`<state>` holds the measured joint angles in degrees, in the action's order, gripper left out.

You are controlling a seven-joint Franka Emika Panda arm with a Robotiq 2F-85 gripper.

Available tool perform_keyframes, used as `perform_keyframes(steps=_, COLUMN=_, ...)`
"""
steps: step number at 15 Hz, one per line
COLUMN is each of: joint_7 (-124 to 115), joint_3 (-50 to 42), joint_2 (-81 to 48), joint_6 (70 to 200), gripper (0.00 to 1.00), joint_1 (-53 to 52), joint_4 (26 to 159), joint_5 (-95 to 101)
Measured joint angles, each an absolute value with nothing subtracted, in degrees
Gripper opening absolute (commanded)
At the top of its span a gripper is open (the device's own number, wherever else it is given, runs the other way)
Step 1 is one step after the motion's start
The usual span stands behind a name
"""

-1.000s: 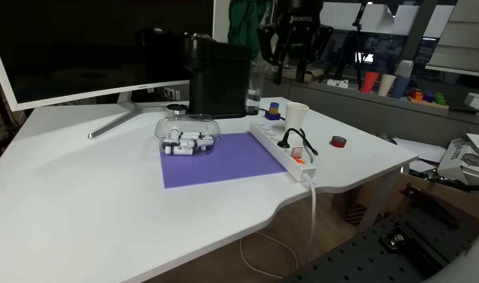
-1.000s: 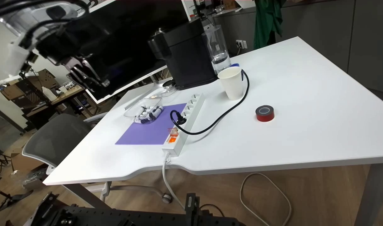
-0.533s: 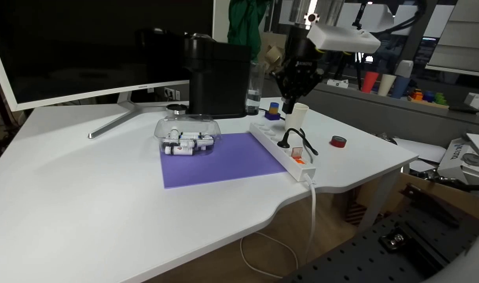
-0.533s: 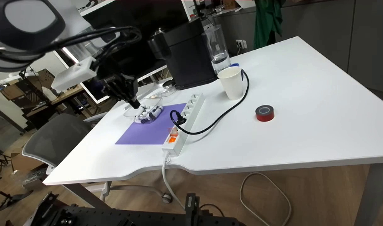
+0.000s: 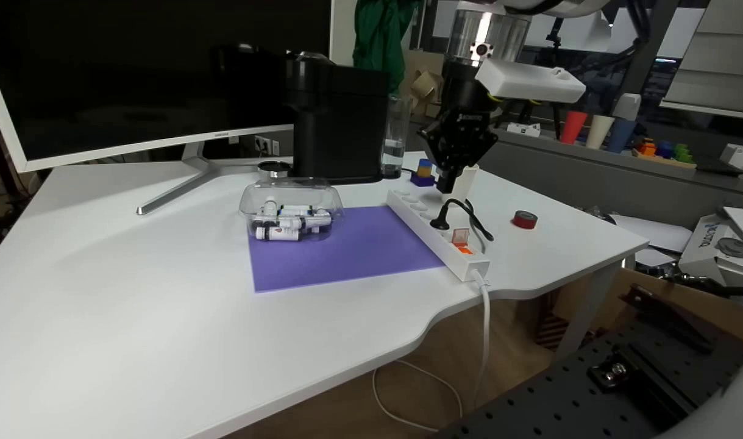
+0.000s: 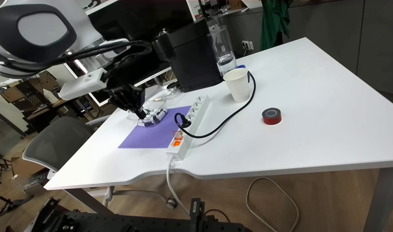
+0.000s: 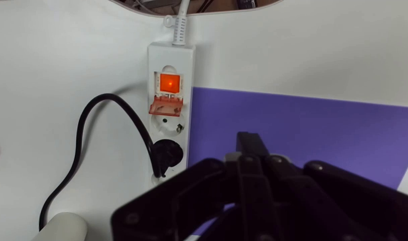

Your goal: Turn off the extension cord

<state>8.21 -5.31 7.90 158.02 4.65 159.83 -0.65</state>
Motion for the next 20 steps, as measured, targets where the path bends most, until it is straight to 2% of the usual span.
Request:
perform_keyframes(steps=9, joint_7=7.15, joint_3=-6.84, joint_2=1.0, joint_6=158.19, gripper=0.0, joint_1=8.27, joint_4=159.79, joint_5=2.88)
perform_keyframes(steps=20, joint_7=7.07, joint_3=-9.55, joint_2=-10.54, joint_6=170.33, gripper=0.0, joint_1=8.19, joint_4=157.74, joint_5=6.34)
